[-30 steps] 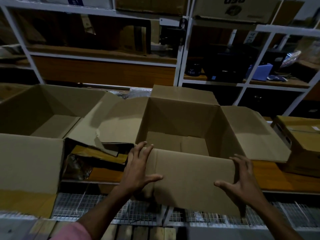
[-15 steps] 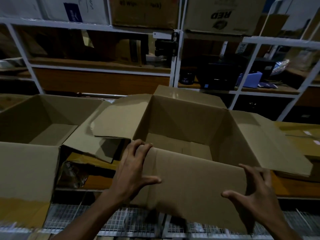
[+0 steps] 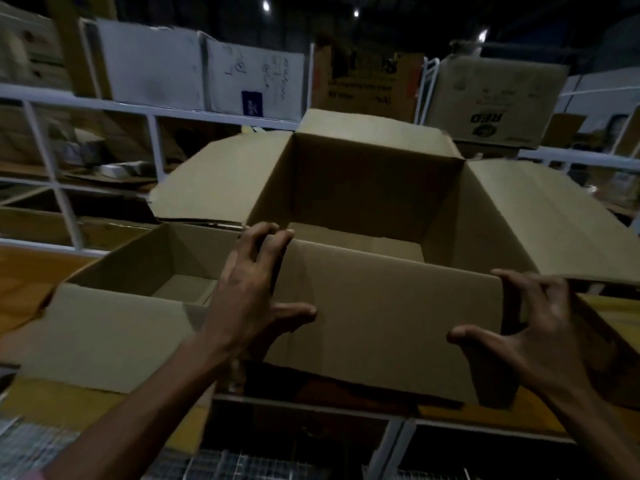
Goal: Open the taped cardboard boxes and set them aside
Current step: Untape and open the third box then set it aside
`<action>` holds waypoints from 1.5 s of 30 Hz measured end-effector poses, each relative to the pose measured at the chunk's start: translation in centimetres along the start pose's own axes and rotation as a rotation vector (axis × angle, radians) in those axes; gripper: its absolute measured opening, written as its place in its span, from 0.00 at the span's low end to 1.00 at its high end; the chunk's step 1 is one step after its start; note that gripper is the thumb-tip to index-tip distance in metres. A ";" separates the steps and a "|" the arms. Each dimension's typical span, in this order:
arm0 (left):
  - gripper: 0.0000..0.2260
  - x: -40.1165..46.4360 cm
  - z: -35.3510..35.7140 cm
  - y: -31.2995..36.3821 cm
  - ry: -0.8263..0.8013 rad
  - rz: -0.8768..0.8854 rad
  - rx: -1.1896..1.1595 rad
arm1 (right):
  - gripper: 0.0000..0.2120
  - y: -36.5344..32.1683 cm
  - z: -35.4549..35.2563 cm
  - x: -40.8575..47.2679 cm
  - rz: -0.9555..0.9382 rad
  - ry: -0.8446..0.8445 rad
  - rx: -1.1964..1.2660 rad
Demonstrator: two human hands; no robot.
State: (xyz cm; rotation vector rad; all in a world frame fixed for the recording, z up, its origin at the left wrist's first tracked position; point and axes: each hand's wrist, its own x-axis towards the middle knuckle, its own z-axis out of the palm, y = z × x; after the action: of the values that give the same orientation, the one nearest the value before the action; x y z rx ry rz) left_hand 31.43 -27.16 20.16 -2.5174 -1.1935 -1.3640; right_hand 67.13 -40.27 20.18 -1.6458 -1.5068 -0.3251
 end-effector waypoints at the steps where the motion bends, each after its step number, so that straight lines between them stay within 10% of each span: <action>1: 0.50 0.0 -1.9 -1.3 0.016 0.012 0.027 | 0.49 -1.8 0.8 0.5 -0.018 -0.002 0.014; 15: 0.51 -0.1 -18.9 -20.1 0.115 -0.075 0.269 | 0.50 -21.2 16.4 8.6 -0.204 -0.042 0.129; 45: 0.50 1.0 -21.4 -44.9 -0.005 -0.141 0.190 | 0.48 -33.4 37.4 9.3 -0.089 -0.074 0.078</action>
State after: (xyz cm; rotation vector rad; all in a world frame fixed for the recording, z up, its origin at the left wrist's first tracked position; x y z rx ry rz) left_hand -12.02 -2.91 20.23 -2.3482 -1.4504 -1.2062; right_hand 26.05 -10.06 17.88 -1.5475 -1.6306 -0.2524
